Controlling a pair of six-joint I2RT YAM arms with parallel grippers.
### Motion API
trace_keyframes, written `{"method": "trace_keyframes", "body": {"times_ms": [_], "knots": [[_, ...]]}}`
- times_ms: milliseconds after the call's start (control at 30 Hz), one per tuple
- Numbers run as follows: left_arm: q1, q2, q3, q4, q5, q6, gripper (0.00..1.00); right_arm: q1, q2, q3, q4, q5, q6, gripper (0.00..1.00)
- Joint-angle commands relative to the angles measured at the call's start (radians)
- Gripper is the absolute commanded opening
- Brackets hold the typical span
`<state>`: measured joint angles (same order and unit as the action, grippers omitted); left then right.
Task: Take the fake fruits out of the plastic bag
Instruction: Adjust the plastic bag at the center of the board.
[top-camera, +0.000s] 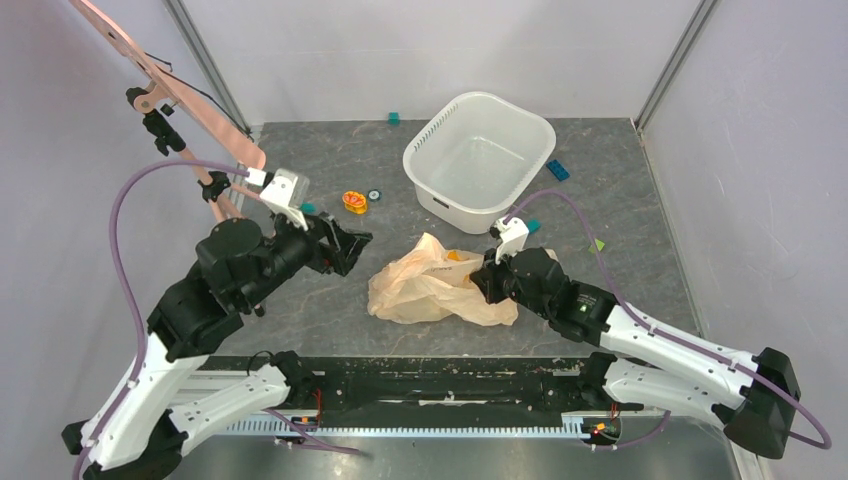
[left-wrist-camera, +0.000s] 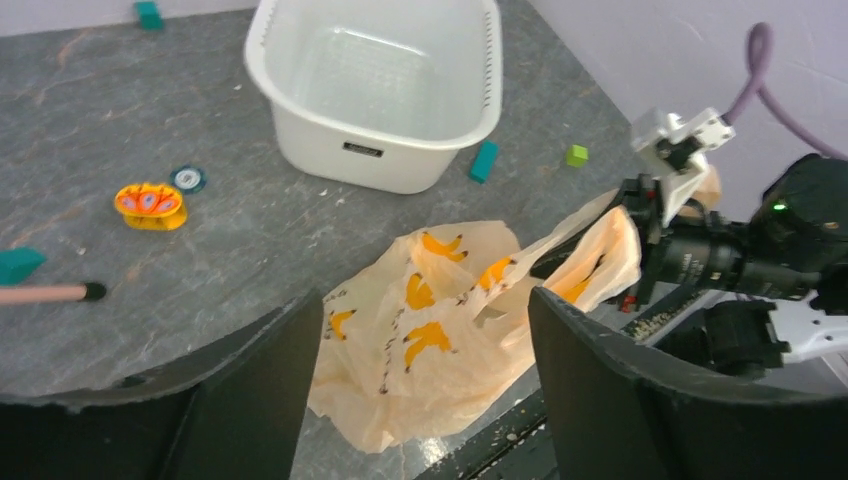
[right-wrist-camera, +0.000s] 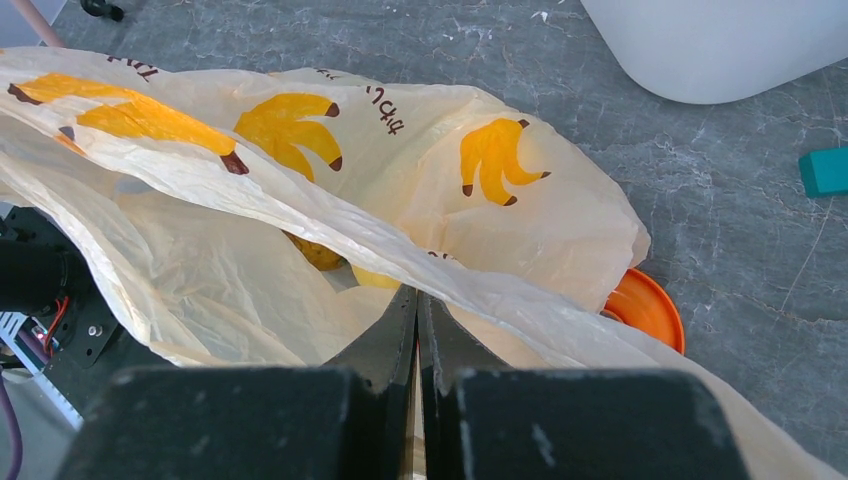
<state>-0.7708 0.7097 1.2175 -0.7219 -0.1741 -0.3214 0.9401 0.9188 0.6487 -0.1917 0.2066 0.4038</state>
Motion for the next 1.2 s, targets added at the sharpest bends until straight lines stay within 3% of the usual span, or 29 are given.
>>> {"method": "trace_keyframes", "body": {"times_ms": [0, 300, 400, 567, 733, 933, 1167], "knots": [[0.002, 0.110, 0.128, -0.067, 0.123, -0.009, 0.75, -0.001, -0.022, -0.001, 0.038, -0.003, -0.001, 0.00], [-0.046, 0.164, 0.242, -0.045, 0.187, -0.103, 0.60, 0.000, -0.040, -0.030, 0.070, -0.017, 0.019, 0.00], [-0.179, 0.211, 0.271, -0.038, 0.057, -0.113, 0.54, -0.001, -0.041, -0.037, 0.081, -0.022, 0.030, 0.00], [-0.525, 0.381, 0.378, -0.046, -0.256, -0.088, 0.42, 0.000, -0.032, -0.038, 0.088, -0.024, 0.045, 0.00], [-0.777, 0.585, 0.526, -0.078, -0.529, -0.059, 0.03, -0.001, -0.041, -0.041, 0.095, -0.020, 0.063, 0.00], [-0.798, 0.684, 0.488, -0.037, -0.564, -0.130, 0.02, -0.001, -0.077, -0.050, 0.098, 0.002, 0.088, 0.00], [-0.764, 0.730, 0.451, -0.148, -0.582, -0.242, 0.02, -0.001, -0.092, -0.060, 0.103, 0.015, 0.107, 0.00]]}}
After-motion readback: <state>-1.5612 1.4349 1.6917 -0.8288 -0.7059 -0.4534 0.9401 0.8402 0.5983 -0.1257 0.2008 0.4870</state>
